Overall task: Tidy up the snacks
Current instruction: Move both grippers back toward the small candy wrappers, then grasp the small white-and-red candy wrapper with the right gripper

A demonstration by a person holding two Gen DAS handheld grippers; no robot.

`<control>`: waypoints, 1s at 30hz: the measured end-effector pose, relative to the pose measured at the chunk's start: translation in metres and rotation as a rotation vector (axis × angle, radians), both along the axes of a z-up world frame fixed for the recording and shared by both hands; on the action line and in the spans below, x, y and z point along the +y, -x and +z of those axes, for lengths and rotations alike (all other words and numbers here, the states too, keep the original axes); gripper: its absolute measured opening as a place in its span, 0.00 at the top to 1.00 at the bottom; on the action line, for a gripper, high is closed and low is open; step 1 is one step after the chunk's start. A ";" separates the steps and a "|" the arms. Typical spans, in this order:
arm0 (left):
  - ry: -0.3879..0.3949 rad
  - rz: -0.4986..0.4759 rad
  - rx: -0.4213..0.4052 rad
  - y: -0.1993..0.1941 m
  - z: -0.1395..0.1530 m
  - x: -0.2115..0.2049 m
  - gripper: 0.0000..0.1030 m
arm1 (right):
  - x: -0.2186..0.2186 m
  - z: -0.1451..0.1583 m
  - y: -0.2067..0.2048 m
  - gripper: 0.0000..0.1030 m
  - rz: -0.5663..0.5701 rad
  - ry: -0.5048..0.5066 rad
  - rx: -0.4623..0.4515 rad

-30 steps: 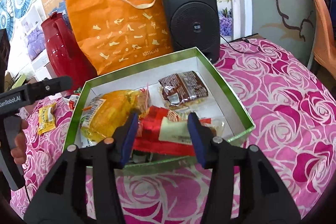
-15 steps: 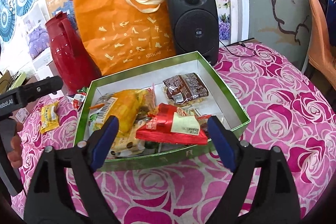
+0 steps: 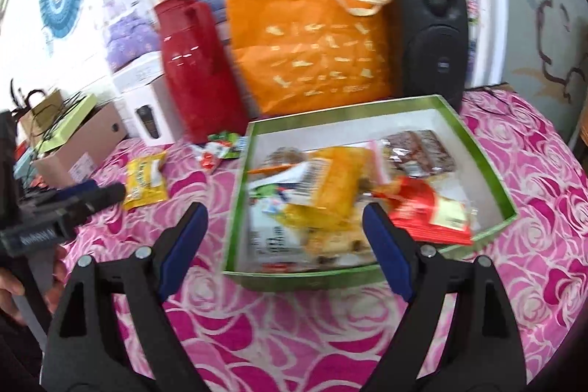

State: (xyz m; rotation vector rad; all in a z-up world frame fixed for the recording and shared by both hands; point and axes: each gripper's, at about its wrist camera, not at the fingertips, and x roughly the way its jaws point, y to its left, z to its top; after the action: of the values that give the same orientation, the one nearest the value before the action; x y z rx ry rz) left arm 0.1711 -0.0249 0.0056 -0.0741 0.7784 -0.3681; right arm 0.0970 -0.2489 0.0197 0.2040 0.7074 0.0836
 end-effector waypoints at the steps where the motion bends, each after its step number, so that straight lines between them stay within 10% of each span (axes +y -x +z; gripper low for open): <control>1: 0.001 0.017 0.008 0.001 -0.005 0.009 0.00 | 0.010 0.000 -0.004 0.16 0.038 -0.005 0.002; 12: 0.031 0.154 -0.007 -0.007 -0.011 0.085 0.00 | 0.087 -0.011 -0.075 0.28 0.289 -0.047 0.074; 26: 0.054 0.174 0.008 -0.042 -0.021 0.123 0.00 | 0.142 -0.073 -0.216 0.39 0.231 0.166 0.206; 28: 0.060 0.169 0.013 -0.050 -0.024 0.124 0.00 | 0.141 -0.088 -0.226 0.47 0.219 0.172 0.244; 30: 0.057 0.160 0.017 -0.057 -0.025 0.120 0.00 | 0.138 -0.099 -0.229 1.00 0.239 0.150 0.288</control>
State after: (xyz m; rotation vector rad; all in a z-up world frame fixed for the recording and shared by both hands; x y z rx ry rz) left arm 0.2277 0.0956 -0.0197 -0.1923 0.7731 -0.2384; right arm 0.3265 -0.1114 -0.0795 -0.0140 1.0192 0.2315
